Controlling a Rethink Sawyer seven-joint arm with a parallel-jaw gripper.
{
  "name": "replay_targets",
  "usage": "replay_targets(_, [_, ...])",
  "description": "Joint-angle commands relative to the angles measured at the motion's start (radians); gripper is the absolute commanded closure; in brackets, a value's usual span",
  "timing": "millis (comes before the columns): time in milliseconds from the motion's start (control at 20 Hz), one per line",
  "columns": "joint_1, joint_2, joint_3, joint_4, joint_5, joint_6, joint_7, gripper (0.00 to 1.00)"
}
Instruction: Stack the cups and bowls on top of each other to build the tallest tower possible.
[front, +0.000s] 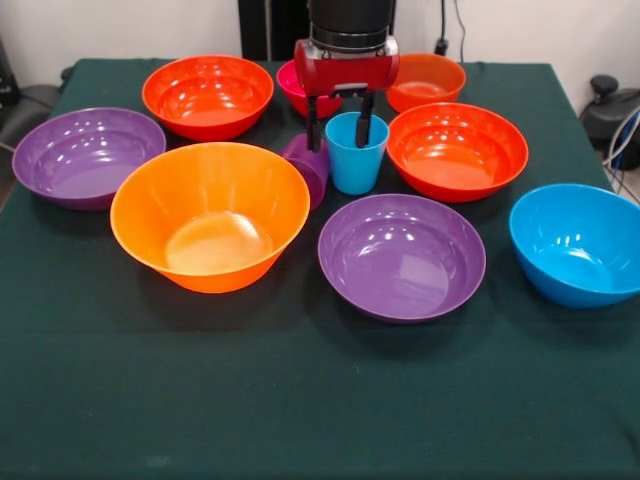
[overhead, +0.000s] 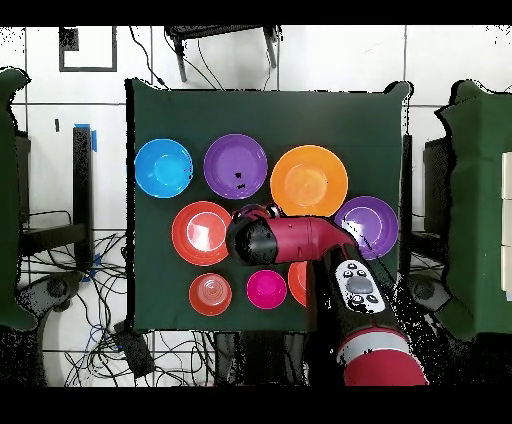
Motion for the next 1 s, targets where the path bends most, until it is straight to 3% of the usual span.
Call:
replay_targets(50, [0.016, -0.002, 0.053, 0.028, -0.07, 0.001, 0.033, 0.0])
replay_targets(650, [0.027, -0.009, 0.017, 0.06, -0.113, 0.05, 0.013, 0.0])
replay_targets(1000, [0.024, 0.015, -0.001, 0.098, -0.149, 0.0, 0.032, 0.0])
